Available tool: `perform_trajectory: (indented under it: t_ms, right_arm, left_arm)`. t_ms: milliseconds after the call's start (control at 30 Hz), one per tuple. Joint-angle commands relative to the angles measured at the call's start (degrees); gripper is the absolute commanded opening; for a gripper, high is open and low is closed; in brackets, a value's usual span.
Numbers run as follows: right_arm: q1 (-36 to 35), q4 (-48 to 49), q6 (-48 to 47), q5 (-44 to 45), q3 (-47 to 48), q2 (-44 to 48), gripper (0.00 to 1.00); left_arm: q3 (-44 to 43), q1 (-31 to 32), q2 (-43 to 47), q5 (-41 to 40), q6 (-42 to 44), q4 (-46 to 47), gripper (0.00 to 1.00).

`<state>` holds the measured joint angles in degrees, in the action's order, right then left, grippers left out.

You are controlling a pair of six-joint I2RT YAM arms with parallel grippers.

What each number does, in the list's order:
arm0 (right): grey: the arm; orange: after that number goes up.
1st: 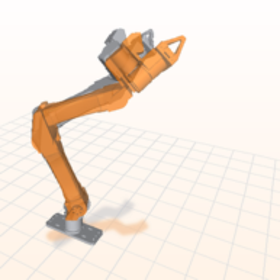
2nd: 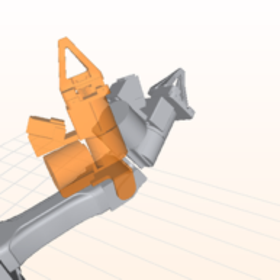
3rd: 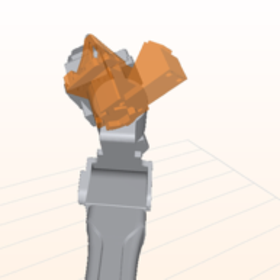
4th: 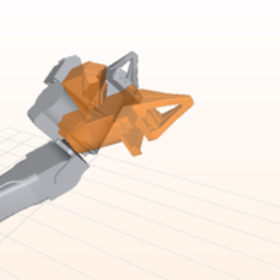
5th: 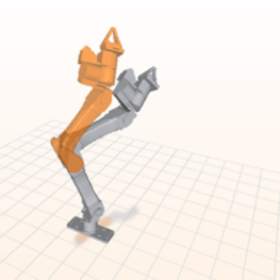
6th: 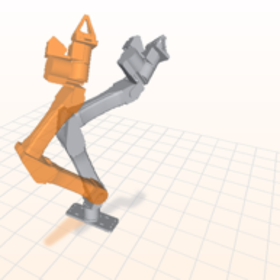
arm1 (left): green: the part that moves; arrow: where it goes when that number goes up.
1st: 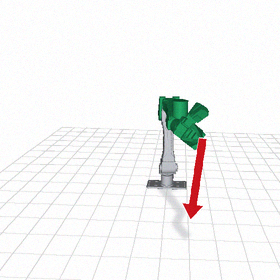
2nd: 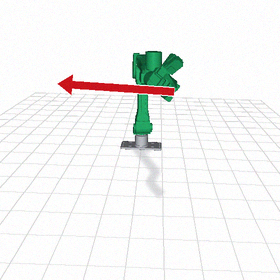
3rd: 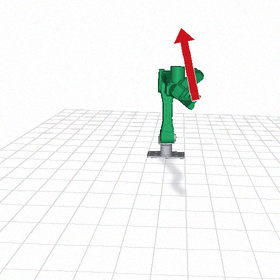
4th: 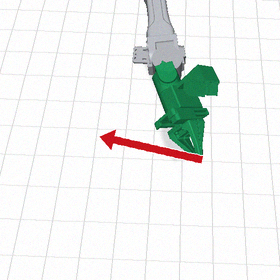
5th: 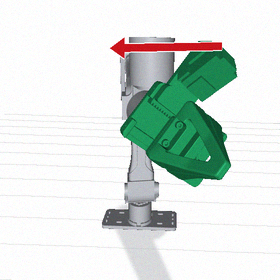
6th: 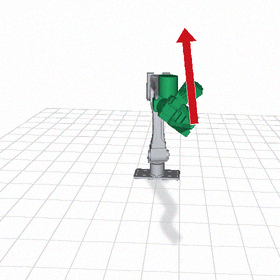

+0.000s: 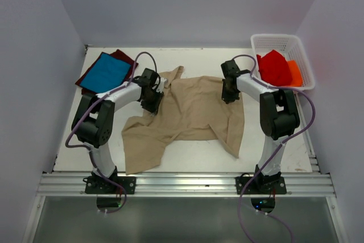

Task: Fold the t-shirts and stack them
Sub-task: Flatten the tshirt out

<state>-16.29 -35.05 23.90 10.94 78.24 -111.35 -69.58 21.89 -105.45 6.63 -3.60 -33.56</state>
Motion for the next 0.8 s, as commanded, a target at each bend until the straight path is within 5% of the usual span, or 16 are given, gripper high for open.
perform_trajectory:
  t_ms: [0,100,233,367,533,767]
  right_arm:
    - [0.4,1.6,-0.8,0.3,-0.3,1.4,0.0]
    - [0.5,1.7,-0.8,0.3,-0.5,1.5,0.0]
    - [0.6,1.8,-0.8,0.2,-0.5,1.6,0.0]
    - [0.6,1.8,-0.8,0.5,-0.5,1.6,0.0]
    - [0.6,1.7,-0.8,0.2,-0.5,1.5,0.0]
    - [0.7,1.5,-0.8,0.2,-0.1,1.6,0.0]
  left_arm:
    - [0.0,0.3,0.0,-2.0,0.7,0.0,0.29]
    - [0.2,0.3,0.6,-2.9,0.4,0.1,0.25]
    - [0.1,0.3,2.9,-4.6,-0.1,-0.1,0.01]
    - [-0.7,0.3,7.0,-9.5,-1.8,-1.1,0.0]
    - [-0.8,-0.1,9.8,-25.9,-5.3,-1.7,0.0]
    - [0.6,-8.3,5.8,-34.2,-9.8,-1.5,0.0]
